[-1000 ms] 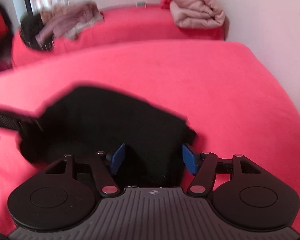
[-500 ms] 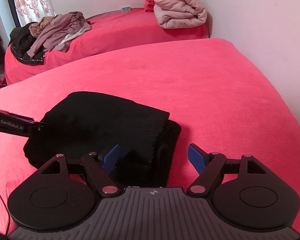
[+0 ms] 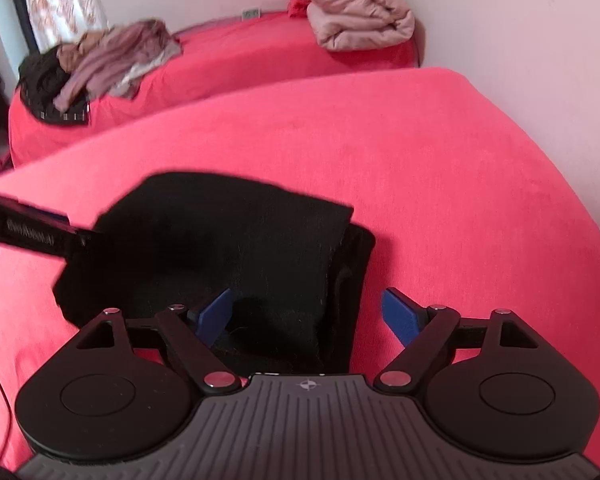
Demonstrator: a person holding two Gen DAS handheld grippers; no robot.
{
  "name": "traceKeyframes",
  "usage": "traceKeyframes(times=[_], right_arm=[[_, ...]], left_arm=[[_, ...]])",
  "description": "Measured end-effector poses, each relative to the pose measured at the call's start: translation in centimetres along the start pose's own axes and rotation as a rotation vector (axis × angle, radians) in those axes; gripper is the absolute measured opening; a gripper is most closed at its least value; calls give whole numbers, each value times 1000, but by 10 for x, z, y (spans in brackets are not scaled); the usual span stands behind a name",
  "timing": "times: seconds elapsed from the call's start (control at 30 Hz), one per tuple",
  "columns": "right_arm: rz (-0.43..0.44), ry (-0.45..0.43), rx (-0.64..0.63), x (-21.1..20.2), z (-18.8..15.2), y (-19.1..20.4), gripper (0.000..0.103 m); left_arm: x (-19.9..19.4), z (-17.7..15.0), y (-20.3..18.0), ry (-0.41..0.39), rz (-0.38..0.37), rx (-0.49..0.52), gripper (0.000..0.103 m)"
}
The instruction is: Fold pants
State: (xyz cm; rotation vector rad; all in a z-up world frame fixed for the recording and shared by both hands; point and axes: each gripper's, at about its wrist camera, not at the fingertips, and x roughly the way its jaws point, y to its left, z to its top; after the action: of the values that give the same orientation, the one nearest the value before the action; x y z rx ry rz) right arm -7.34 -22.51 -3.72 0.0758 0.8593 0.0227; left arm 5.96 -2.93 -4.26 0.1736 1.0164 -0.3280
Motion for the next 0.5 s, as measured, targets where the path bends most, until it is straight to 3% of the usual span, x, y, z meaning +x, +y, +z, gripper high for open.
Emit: traceKeyframes(times=[0.23, 0.37, 0.5], right_arm=[[-37, 1, 115, -16, -11, -29, 93], [-132, -5, 103, -20, -8, -37, 93], [36, 3, 254, -19, 2, -58, 92]], left_arm=[[-12, -16, 27, -8, -85, -74, 103], [-25, -18, 46, -29, -78, -95, 103], [-22, -9, 65, -18, -148, -159, 103]])
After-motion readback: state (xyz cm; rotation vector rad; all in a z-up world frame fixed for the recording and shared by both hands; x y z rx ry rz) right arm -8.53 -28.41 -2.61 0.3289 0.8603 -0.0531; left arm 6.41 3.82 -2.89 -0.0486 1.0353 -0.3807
